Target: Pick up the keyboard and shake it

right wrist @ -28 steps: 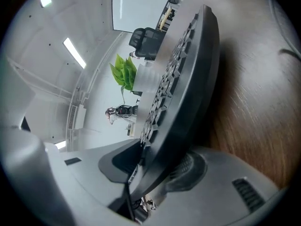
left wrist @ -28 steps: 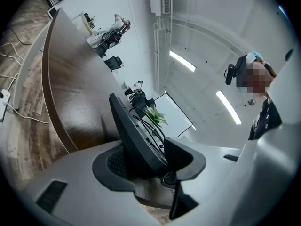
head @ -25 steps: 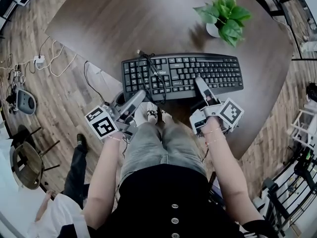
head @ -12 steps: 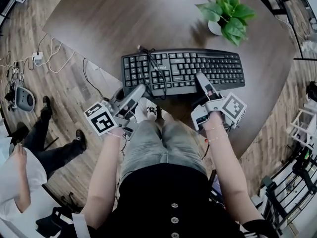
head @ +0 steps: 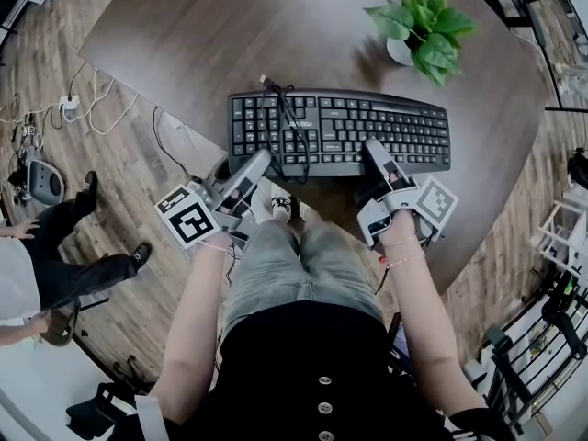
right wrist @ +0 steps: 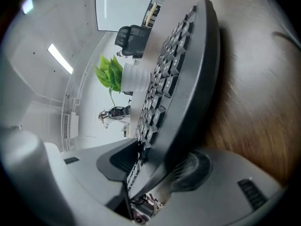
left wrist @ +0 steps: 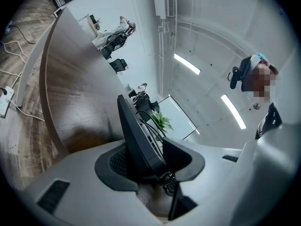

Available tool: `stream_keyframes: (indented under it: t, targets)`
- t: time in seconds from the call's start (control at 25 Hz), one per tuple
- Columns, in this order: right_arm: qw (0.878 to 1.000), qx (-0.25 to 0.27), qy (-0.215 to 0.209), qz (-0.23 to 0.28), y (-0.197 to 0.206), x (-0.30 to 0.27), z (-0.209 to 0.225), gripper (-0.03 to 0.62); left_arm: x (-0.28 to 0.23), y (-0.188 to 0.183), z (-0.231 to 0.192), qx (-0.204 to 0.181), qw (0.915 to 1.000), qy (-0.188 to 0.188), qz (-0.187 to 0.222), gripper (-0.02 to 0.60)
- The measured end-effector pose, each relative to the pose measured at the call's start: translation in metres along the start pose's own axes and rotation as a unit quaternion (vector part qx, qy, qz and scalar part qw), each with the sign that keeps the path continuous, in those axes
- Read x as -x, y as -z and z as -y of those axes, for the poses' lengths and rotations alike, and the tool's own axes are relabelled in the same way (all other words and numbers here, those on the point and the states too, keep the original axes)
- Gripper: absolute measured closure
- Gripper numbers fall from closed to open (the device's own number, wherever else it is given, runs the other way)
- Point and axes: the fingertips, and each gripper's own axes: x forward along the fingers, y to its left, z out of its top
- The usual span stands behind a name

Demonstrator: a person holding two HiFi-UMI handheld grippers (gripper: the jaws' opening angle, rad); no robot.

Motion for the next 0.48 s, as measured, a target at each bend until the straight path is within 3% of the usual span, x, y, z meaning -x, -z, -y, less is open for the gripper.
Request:
stream_keyframes:
  t: [0.48]
  targets:
    - [0.998,-0.014,0.003,-0.055,0.02,0.004,0.004,0.358,-0.002,-0.001,-0.01,-0.006,0.9999,-0.01,-0.012,0.416]
